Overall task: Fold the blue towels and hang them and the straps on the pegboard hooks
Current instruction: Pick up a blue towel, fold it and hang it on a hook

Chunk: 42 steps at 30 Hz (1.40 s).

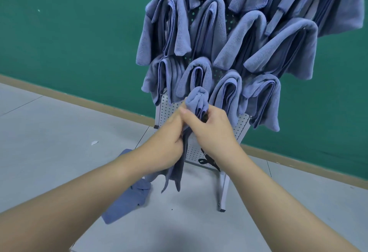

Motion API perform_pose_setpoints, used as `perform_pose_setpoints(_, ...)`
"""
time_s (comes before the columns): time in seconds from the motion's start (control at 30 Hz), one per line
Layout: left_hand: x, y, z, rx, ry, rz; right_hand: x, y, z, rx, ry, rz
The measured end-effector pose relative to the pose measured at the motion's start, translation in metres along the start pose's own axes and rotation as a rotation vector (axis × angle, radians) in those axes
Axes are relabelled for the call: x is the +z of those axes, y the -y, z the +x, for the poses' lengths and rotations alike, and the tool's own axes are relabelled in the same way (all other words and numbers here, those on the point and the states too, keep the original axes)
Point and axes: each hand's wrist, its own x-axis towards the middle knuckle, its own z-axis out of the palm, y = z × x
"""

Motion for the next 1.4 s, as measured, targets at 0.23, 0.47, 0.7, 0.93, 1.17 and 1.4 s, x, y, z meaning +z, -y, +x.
perform_pose_setpoints(0.23, -0.016, 0.003, 0.005, -0.215, -0.099, -0.380, -0.014, 0.004, 0.006, 0.042, -0.068, 0.143)
perform_pose_setpoints(0.47, -0.024, -0.001, 0.003, -0.318, -0.064, -0.449, -0.007, 0.015, 0.001, -0.102, -0.021, 0.223)
perform_pose_setpoints(0.7, -0.030, 0.003, 0.002, -0.269, -0.163, -0.405, -0.011, 0.011, 0.002, -0.057, 0.148, 0.134)
perform_pose_setpoints(0.93, -0.014, 0.007, -0.006, -0.394, -0.080, -0.380, -0.004, 0.015, 0.000, -0.084, 0.001, 0.232)
perform_pose_setpoints(1.17, -0.002, 0.003, -0.009, -0.473, 0.088, -0.318, -0.044, 0.040, 0.009, -0.041, -0.224, 0.729)
perform_pose_setpoints(1.4, 0.000, 0.009, -0.007, -0.462, 0.242, -0.292, -0.083, 0.012, 0.022, 0.015, -0.552, 0.688)
